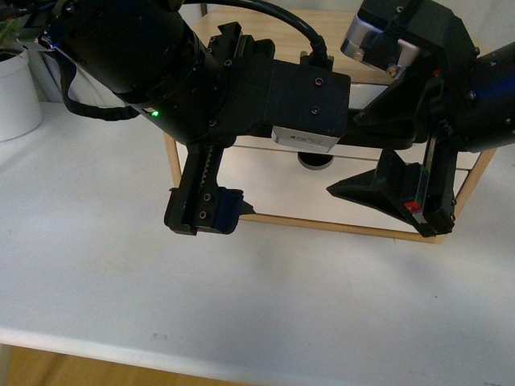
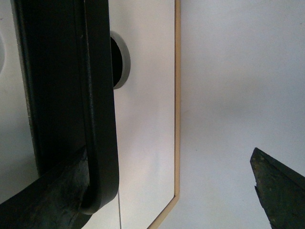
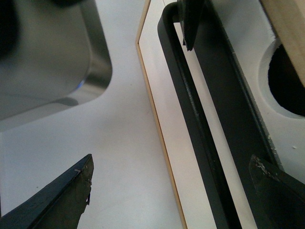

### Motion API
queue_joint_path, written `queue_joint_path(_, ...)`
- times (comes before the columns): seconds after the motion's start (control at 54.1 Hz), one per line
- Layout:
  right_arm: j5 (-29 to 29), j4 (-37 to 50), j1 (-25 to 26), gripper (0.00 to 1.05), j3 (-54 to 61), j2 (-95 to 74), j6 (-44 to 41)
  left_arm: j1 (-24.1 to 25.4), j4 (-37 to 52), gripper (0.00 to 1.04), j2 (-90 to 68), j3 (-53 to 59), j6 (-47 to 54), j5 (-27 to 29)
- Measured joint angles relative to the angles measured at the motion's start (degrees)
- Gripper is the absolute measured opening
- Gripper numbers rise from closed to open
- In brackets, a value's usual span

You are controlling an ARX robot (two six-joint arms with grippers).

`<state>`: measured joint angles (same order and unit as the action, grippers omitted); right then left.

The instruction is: Pull drawer

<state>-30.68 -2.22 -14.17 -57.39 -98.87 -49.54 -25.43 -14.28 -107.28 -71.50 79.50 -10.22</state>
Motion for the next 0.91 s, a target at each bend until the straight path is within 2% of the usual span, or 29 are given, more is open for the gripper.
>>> queue_joint_path(0.906,-1.1,-2.1,1.3,0.96,0.1,-0.9,-2.7,0.1,-2.4,0.99,0.0,-0.3,-2.7,-2.4)
